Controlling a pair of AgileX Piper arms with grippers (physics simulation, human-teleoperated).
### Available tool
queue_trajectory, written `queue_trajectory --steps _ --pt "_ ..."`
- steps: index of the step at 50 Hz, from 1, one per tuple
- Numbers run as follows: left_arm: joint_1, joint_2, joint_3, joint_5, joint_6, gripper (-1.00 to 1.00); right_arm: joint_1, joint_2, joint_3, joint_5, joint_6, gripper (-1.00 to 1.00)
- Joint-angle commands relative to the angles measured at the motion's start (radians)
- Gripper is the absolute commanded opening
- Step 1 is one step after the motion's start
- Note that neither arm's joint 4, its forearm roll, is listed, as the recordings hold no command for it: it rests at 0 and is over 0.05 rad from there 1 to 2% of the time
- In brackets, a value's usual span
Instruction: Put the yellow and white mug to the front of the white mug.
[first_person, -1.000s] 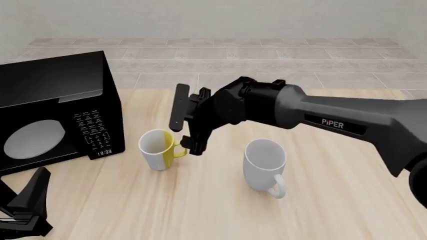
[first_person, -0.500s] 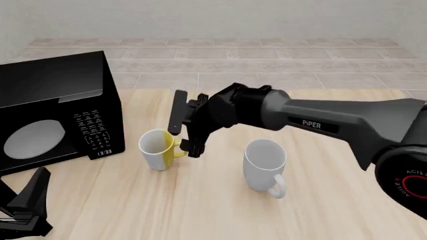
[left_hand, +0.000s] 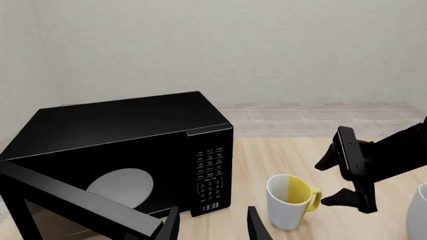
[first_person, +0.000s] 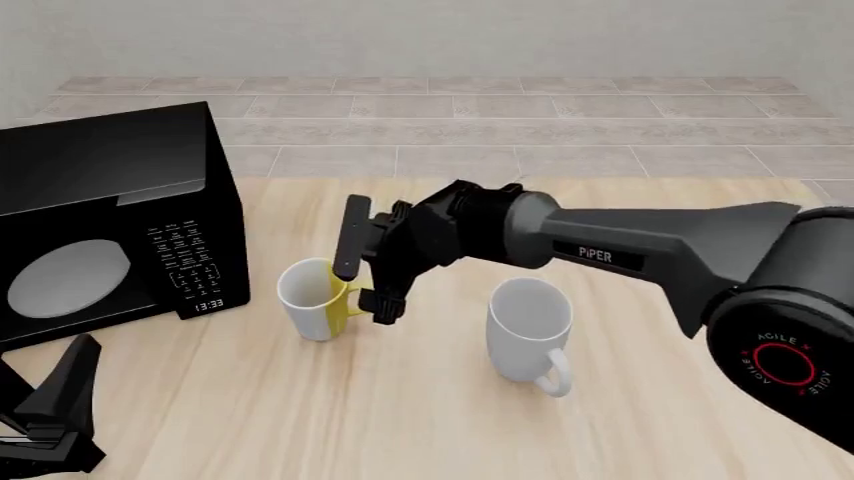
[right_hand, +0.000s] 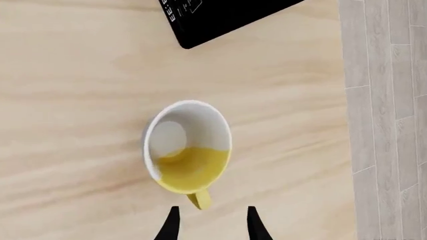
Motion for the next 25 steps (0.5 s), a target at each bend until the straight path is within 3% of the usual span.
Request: queue_trajectory --steps 1,25 --pt "0.005 -0.002 0.000 0.001 0.000 1.00 -0.005 0.018 -0.008 0.004 0.007 1.00" --pt "0.005 -0.001 0.000 0.001 0.000 1.00 -0.005 0.063 -0.018 -0.005 0.020 1.00"
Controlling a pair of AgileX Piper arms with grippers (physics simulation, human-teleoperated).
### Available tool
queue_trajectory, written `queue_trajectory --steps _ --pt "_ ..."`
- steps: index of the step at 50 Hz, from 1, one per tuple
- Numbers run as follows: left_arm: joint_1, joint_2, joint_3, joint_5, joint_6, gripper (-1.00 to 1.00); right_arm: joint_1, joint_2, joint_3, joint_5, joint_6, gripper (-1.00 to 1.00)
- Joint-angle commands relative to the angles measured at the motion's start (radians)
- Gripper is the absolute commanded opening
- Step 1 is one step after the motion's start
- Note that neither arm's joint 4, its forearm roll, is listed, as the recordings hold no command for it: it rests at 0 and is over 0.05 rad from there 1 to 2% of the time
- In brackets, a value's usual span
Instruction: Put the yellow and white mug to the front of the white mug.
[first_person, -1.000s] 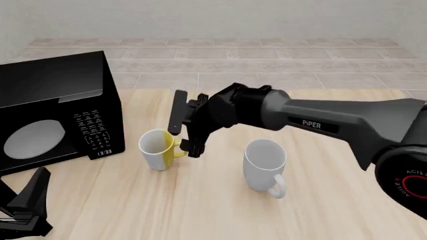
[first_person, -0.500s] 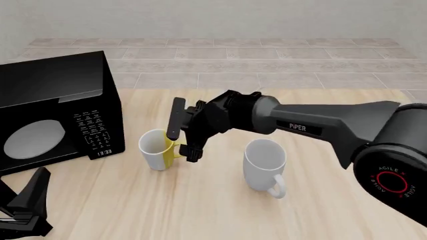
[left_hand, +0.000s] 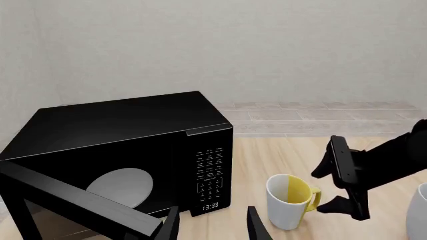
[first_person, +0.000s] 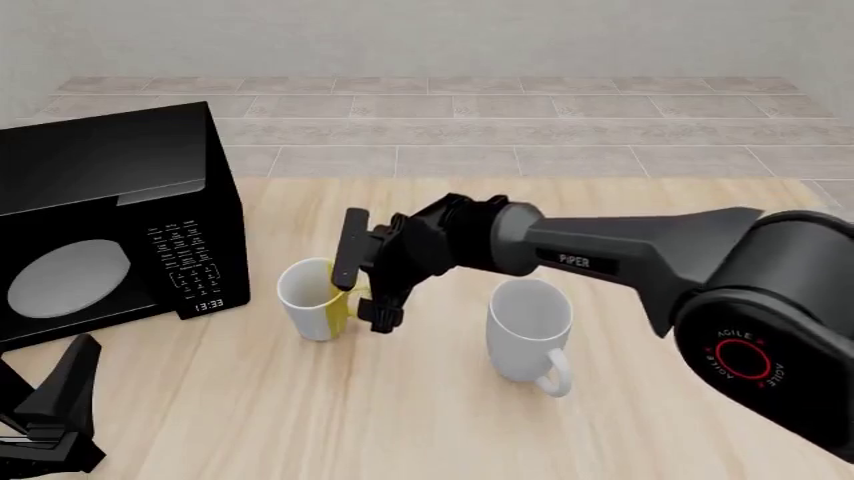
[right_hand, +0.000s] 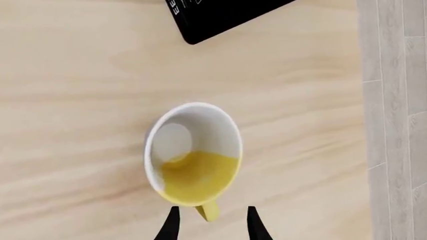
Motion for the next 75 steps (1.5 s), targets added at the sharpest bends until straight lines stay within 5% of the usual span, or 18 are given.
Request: queue_trajectory --steps 1,26,27,75 --pt "0.005 -0.002 0.000 0.001 0.000 1.00 -0.002 0.011 -0.002 0.003 0.008 1.00" --pt "0.005 -0.002 0.000 0.001 0.000 1.00 -0.006 0.033 -0.011 0.001 0.013 1.00" --pt "0.005 -0.002 0.000 0.001 0.000 1.00 -0.007 0.032 -0.010 0.002 0.012 -1.00" --pt "0.005 -0.002 0.000 0.001 0.000 1.00 -0.049 -0.218 0.096 0.058 -0.015 -1.00"
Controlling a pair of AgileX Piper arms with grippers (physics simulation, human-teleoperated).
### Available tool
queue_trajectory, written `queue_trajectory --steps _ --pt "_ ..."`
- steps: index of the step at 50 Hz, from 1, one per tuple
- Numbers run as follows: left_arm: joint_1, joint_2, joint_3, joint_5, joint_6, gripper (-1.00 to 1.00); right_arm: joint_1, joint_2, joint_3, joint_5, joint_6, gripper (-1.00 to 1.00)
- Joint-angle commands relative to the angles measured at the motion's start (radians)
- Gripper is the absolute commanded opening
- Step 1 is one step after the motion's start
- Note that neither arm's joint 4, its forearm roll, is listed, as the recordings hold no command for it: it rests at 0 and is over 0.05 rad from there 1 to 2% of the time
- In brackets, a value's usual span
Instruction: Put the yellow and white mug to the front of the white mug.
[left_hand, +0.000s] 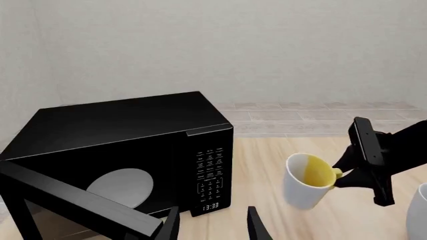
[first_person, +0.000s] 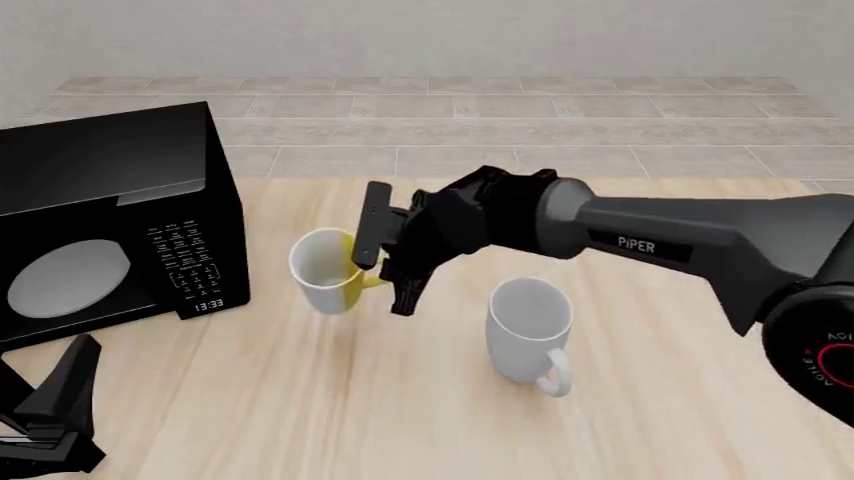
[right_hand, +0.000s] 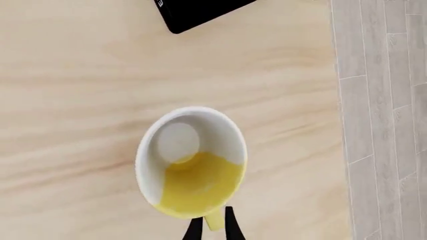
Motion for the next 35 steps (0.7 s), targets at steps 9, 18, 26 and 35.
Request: queue_trajectory --steps 9,18,26,35 --pt "0.005 -0.002 0.000 0.001 0.000 1.00 -0.034 -0.153 0.049 0.035 -0.012 -1.00" --pt "0.005 -0.001 0.000 0.001 0.000 1.00 -0.049 -0.195 0.064 0.043 -0.016 -1.00" --pt "0.005 -0.002 0.000 0.001 0.000 1.00 -0.062 -0.237 0.064 0.057 -0.015 -1.00" --pt "0.005 -0.002 0.000 0.001 0.000 1.00 -0.086 -0.287 0.088 0.068 -0.020 -1.00"
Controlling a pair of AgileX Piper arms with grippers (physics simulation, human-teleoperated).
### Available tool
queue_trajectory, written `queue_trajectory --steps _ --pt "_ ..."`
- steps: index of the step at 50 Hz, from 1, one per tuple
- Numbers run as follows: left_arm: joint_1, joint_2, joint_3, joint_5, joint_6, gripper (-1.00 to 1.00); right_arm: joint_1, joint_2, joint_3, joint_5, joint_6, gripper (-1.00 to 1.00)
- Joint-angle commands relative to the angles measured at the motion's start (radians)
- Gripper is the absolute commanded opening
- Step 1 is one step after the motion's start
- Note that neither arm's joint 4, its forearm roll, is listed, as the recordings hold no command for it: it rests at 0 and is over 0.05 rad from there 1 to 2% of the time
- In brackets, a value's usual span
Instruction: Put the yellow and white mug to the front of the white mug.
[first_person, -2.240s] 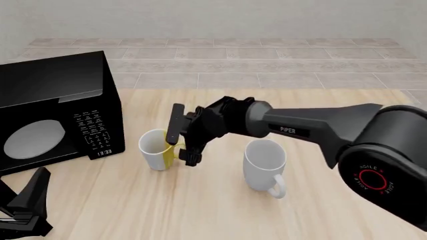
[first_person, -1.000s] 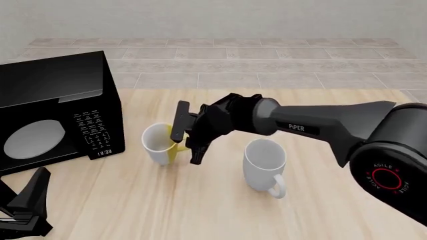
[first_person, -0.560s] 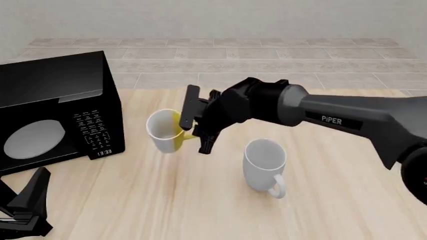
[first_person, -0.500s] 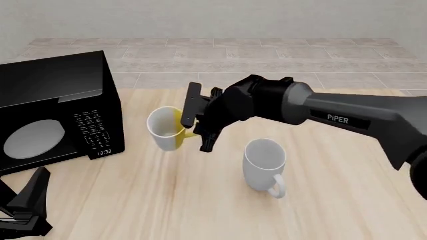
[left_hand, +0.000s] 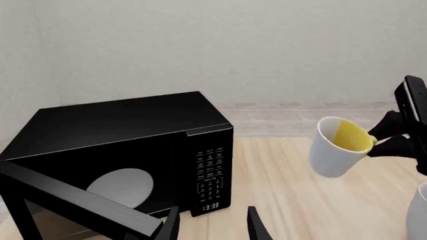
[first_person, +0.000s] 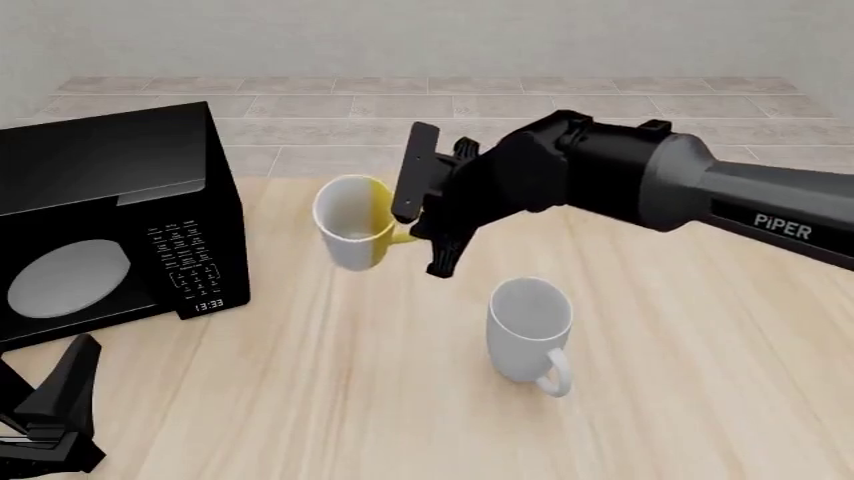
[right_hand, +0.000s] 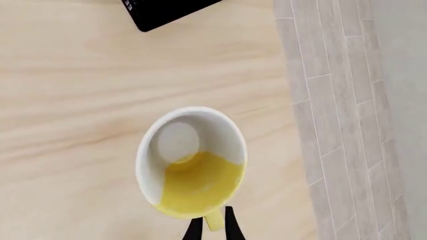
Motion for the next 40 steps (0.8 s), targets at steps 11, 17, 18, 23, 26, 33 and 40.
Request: queue_trajectory --steps 11,17,18,23,26,33,40 --pt "0.005 -0.002 0.000 0.001 0.000 1.00 -0.068 -0.128 0.060 0.023 -0.017 -1.00" --pt "0.005 -0.001 0.000 0.001 0.000 1.00 -0.086 -0.160 0.075 0.028 -0.028 -1.00" --pt "0.005 -0.001 0.000 0.001 0.000 1.00 -0.086 -0.165 0.073 0.033 -0.020 -1.00" --pt "0.005 -0.001 0.000 0.001 0.000 1.00 -0.099 -0.186 0.078 0.040 -0.021 -1.00" --pt "0.005 -0.002 0.000 0.001 0.000 1.00 -0.111 -0.197 0.079 0.045 -0.018 -1.00" --pt "0.005 -0.001 0.000 0.001 0.000 1.00 -0.145 -0.224 0.067 0.064 -0.017 -1.00" --pt "0.005 -0.002 0.000 0.001 0.000 1.00 -0.185 -0.245 0.079 0.070 -0.006 -1.00"
